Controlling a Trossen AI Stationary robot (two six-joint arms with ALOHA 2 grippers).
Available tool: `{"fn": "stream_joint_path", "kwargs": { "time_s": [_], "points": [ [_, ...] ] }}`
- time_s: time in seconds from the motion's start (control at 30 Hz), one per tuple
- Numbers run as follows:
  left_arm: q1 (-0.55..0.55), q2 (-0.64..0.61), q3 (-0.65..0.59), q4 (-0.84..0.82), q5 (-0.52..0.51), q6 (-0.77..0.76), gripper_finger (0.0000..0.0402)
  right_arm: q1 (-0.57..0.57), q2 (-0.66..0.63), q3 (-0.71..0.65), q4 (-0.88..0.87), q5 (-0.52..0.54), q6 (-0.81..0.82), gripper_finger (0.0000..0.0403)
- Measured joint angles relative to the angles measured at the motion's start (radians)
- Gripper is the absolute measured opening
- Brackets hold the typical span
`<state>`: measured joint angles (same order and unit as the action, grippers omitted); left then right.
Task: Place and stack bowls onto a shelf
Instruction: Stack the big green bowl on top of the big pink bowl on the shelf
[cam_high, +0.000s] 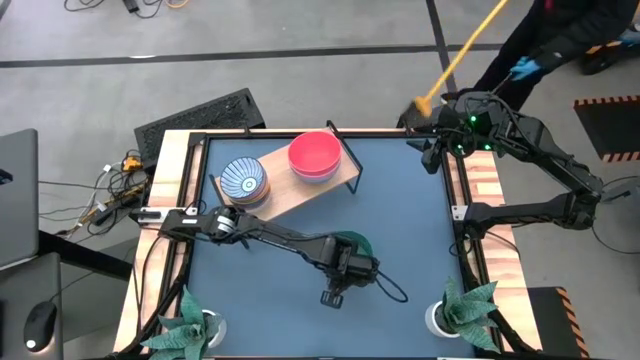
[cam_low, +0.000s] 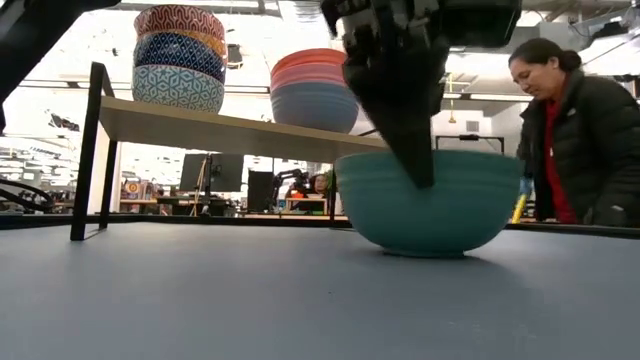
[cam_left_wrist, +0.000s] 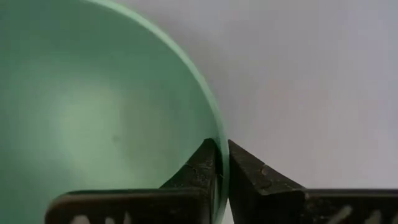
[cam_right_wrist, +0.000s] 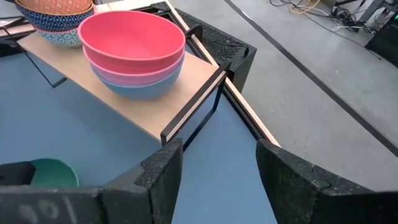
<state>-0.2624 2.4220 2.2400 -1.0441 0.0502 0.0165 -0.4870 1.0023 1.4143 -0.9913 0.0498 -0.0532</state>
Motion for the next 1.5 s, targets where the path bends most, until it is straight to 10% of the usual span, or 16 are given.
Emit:
{"fn": "stream_joint_path", "kwargs": {
  "time_s": [0.63,1.03,1.5],
  "points": [
    [-0.002,-0.341,0.112,-0.106,-0.033,0.210,0.0000,0.000,0.000,0.000,0.074,0.001,0.070,0.0230],
    [0.076,-0.597,0.112,-0.054,-0.670,0.278,0.0000,-0.001,0.000,0.000,0.072,0.011,0.133,0.0230],
    [0.423,-0.533,0.110,-0.294,-0.306,0.156,0.0000,-0.001,0.000,0.000,0.072,0.035,0.124,0.0230]
  ]
}}
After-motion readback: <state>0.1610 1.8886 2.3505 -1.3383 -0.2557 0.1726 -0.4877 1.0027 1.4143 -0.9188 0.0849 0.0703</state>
